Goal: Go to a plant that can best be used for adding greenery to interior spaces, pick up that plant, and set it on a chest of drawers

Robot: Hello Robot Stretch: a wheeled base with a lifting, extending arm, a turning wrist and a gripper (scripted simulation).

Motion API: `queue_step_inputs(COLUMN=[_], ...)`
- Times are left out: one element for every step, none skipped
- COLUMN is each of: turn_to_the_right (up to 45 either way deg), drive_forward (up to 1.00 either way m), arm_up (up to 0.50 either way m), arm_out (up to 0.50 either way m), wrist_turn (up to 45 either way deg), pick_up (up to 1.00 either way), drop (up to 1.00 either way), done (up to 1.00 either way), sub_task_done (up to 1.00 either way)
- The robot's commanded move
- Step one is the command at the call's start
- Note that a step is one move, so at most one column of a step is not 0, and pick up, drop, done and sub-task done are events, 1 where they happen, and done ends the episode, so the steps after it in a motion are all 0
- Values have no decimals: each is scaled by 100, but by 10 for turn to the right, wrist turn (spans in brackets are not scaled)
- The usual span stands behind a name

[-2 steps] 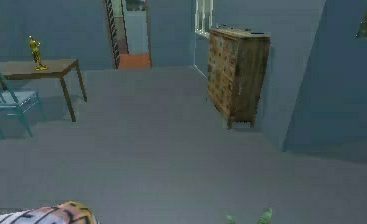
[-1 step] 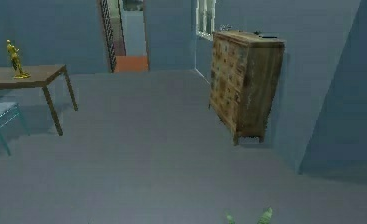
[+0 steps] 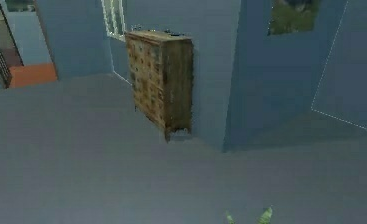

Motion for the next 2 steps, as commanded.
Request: queue_step_inputs(turn_to_the_right=[0, 450], drive_forward=[20, 0], arm_up=[0, 0], arm_out=[0, 0], wrist_turn=[0, 0], pick_up=[0, 0], drop=[0, 0], done=[0, 0], sub_task_done=[0, 0])
